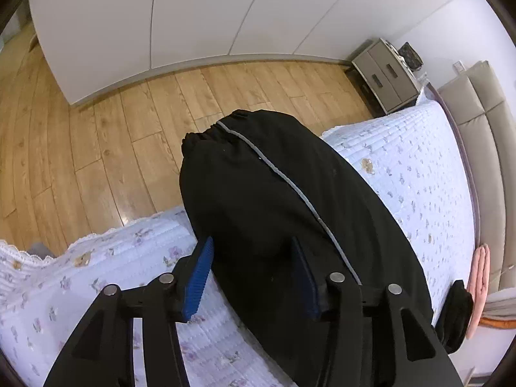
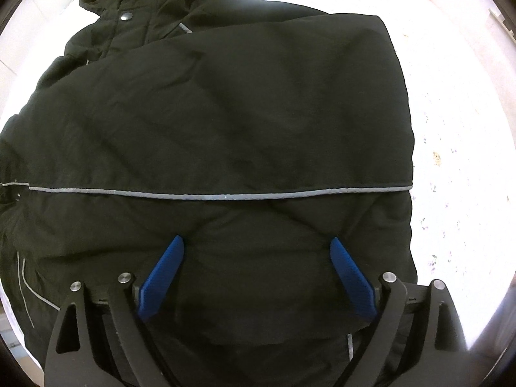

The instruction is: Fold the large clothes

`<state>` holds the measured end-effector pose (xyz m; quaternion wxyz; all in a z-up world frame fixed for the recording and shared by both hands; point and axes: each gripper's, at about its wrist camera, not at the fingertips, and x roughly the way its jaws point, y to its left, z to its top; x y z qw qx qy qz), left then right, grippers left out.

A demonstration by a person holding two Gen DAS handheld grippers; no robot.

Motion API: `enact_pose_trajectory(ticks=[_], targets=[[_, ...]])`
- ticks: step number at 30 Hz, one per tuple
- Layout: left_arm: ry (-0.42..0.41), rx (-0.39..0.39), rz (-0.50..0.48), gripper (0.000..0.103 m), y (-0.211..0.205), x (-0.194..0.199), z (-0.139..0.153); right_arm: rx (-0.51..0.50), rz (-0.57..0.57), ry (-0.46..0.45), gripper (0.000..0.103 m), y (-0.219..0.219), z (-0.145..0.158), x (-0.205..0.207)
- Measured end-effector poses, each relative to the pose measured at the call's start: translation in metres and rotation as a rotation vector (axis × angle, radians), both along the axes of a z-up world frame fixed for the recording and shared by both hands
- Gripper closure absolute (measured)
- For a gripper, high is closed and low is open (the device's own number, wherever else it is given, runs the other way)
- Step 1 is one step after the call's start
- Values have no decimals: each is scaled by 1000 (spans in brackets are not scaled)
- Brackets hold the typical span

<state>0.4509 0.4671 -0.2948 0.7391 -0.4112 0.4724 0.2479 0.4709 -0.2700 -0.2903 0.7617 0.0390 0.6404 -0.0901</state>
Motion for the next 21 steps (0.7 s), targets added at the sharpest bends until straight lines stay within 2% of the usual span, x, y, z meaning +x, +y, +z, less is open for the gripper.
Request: enact_pose_trajectory(ticks=[6,8,16,18,19,21], targets=[[21,60,39,51,16,-10,8,0,3,-2,6,4,-8,0],[35,21,44,51,25,-6,-4,0,1,-3,4,4,-10,0],[-25,-75,53,51,47,1,-26,6,3,2,2,10,-14,4],[-42,-84,65,66,46,-1,-24,5,3,-3,2,10,-16,5],[-57,-68,56,77,43,-1,-18,5,2,-6,2,11,-16,5],[-43,3,22,83,33,2,-3,4,1,-9,2,8,-15,2]])
